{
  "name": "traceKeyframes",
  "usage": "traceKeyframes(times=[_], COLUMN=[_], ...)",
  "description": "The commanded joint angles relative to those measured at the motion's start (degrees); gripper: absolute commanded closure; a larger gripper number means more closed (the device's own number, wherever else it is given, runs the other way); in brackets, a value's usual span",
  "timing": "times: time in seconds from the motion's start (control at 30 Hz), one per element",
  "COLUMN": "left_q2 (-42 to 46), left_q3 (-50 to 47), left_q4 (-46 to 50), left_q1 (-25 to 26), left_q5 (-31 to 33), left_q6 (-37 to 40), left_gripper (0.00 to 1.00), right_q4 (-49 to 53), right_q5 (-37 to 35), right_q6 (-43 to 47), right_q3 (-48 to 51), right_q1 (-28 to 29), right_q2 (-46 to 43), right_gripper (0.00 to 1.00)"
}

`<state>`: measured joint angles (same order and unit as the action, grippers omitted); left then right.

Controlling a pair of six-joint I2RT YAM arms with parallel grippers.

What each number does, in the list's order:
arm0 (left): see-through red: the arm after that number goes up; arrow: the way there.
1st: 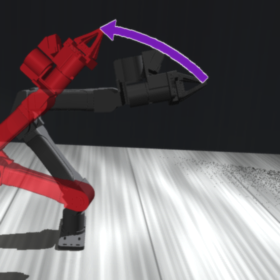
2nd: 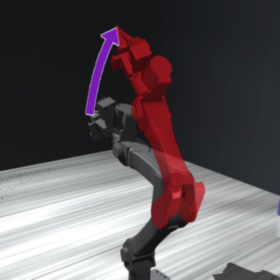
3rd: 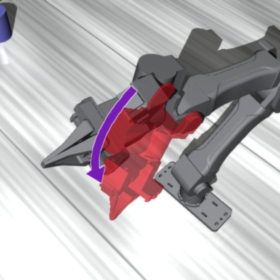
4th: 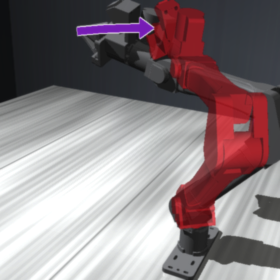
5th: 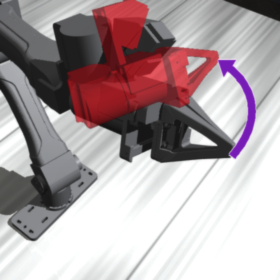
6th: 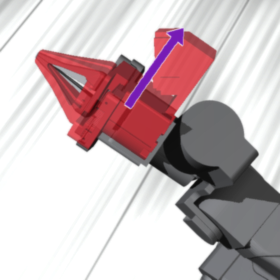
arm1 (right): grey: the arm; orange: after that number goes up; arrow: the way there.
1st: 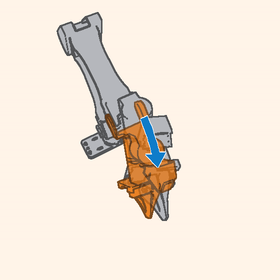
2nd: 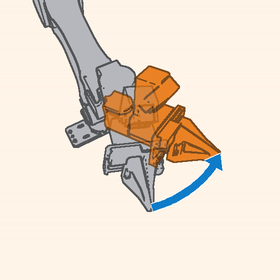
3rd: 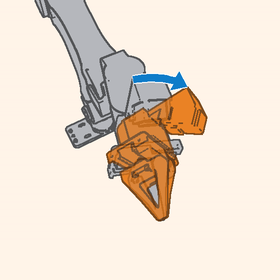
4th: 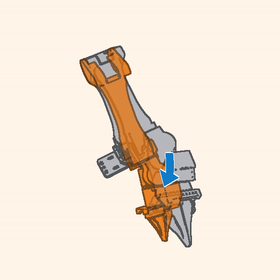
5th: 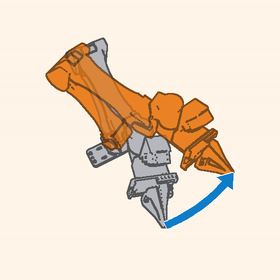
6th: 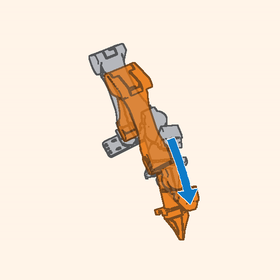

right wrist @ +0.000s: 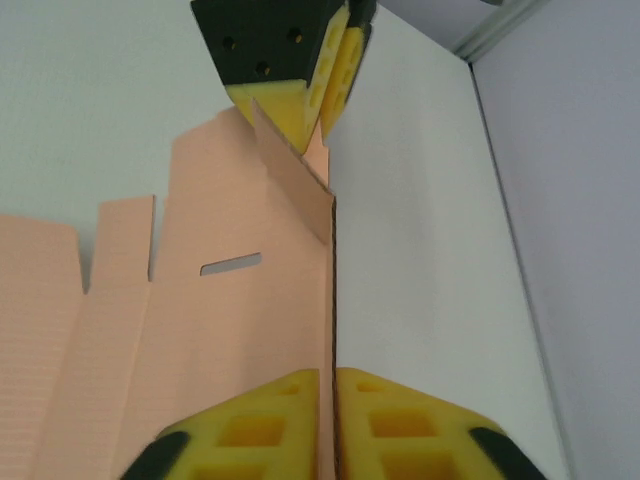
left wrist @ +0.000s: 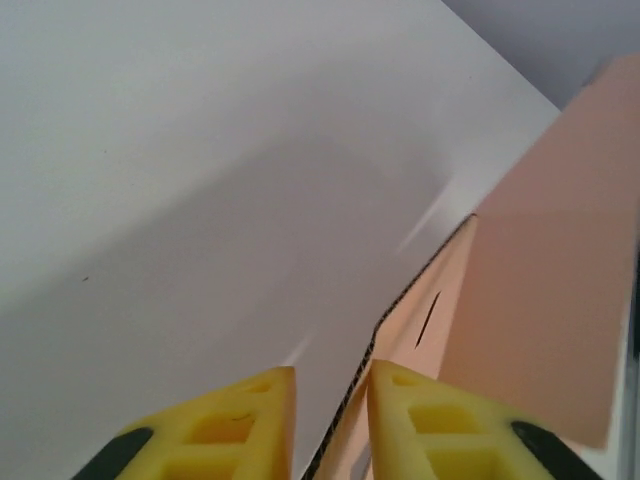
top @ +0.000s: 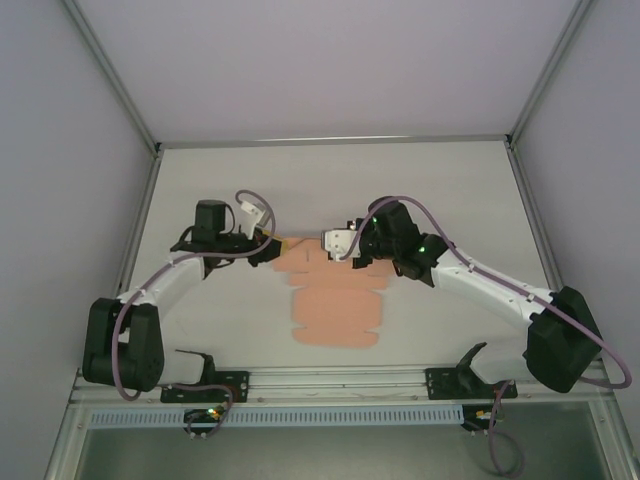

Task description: Assemble paper box

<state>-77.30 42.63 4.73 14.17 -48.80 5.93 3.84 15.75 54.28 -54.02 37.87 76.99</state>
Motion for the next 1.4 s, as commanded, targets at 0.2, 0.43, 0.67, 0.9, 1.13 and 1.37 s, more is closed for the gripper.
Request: traceKeyframes(times=[0.2,0.43,0.67,0.9,1.13,1.37], left_q2=[6.7,8.6,8.9,10.7,16.1,14.8], left_q3=[-1.2,0.7,3.0,1.7,-2.4,-2.9], left_q4=[-1.3,6.6,11.6,5.5,0.0,-0.7], left_q1=[2.2,3.9,7.5,13.7,15.6,16.9], left_q5=[5.2,5.9,14.9,33.7,37.3,40.3], left_q6=[4.0,9.9,12.9,10.8,10.5,9.4], left_gripper=[1.0,1.0,1.0,1.0,1.0,1.0], right_q4=[8.5,6.2,5.4,16.5,17.2,8.8], right_q5=[-5.7,-5.8,-4.8,-3.9,-1.3,-2.6], right_q6=[-0.1,0.8,1.8,0.8,-1.2,-1.8], right_q3=[-2.9,-4.1,-4.5,-10.2,-10.8,-9.0], right_q1=[-3.3,-6.9,-9.3,-9.4,-9.3,-7.6], right_q2=[2.7,4.8,3.9,10.9,13.4,12.7], right_gripper=[0.61,0.51,0.39,0.46,0.6,0.74])
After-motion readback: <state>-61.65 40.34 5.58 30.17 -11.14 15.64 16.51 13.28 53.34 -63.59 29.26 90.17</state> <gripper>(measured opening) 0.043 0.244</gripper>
